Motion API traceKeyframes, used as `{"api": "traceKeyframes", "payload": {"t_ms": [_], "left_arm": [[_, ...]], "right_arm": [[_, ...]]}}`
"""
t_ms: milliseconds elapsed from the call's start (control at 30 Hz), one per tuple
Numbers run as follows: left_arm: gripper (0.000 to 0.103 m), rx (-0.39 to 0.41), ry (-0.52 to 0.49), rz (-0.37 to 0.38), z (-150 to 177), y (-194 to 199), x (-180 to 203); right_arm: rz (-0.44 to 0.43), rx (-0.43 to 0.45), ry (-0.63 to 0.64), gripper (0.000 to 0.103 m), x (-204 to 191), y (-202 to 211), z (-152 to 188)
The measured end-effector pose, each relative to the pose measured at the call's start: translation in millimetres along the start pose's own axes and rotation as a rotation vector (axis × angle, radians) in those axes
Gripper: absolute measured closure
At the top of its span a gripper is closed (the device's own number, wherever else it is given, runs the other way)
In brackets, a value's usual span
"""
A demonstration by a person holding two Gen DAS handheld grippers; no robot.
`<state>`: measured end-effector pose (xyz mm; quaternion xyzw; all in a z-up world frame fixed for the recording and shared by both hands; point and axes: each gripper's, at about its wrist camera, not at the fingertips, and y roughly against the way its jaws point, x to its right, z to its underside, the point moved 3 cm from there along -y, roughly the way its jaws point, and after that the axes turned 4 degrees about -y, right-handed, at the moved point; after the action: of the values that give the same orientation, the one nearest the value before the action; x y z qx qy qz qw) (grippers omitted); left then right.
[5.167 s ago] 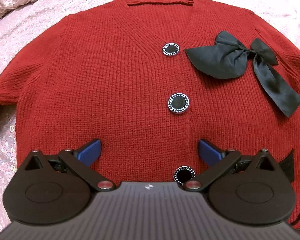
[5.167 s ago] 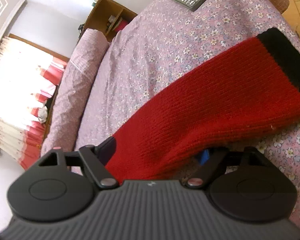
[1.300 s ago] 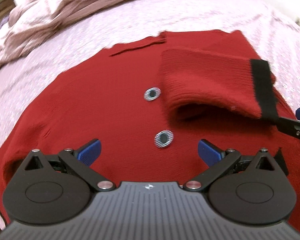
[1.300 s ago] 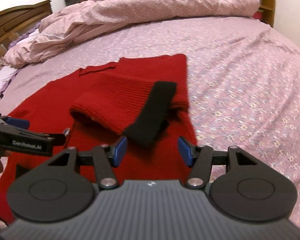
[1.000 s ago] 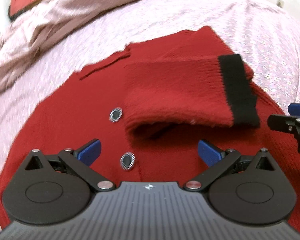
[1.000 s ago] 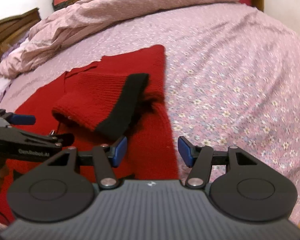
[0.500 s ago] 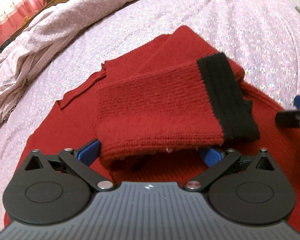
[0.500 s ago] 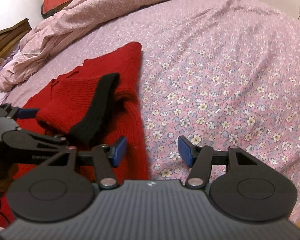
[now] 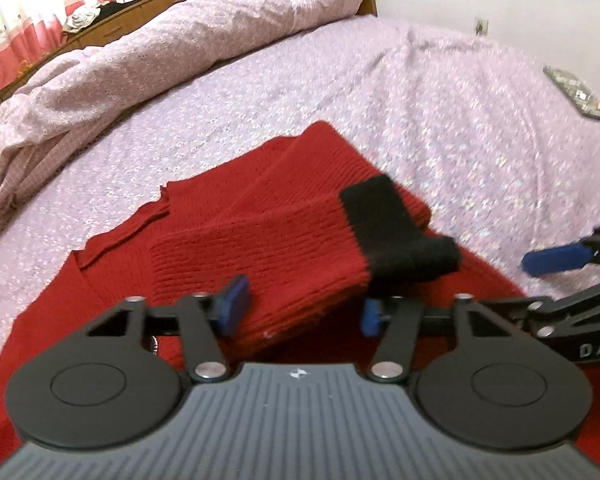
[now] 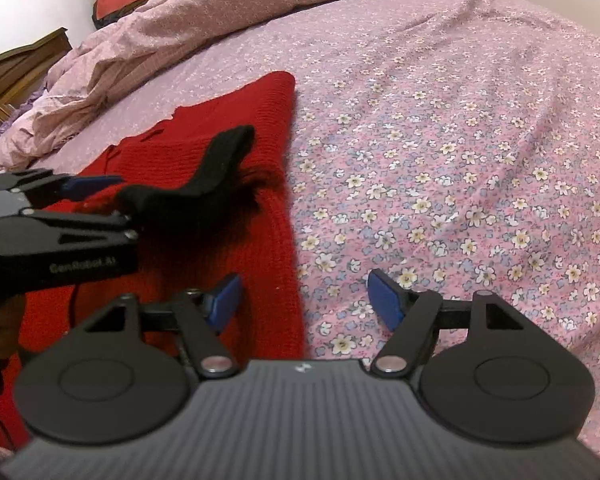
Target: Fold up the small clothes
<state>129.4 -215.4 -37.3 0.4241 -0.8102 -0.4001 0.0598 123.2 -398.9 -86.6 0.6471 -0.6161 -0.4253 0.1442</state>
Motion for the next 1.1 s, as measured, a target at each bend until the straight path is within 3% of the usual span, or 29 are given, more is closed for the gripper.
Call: {"api": "traceKeyframes", "payload": {"t_ms": [233,500,700,967,1100], "left_arm": [[0.067,0.035,0.129,0.052,-2.2,17.5,-14.9],[0.08,0.088,0.274,-0.008,0.7,43.8,-45.6],[0.08,0.1,0.388,-0.129,13.8,61.8,-79.6],[0.078,0.031,0.509,-0.255,52.1,72.7,-125.9],[0.068,-0.031,0.568,-0.28,76.0,70.3,-141.4]], "right_arm": [[-0.016,0.006,-0.013,0.031,2.5,0.6,0.2],[-0.015,0.013,-0.012,0.03,1.8,1.1,1.6],[-0.016,0.012,-0.013,0.03,2.2,0.9,0.9],[0.002,0.007,0.0,0.03,-0.4,-0.3,0.1],[0.018,0.004,0.003,0.03,-1.5,-0.4,0.0]]}}
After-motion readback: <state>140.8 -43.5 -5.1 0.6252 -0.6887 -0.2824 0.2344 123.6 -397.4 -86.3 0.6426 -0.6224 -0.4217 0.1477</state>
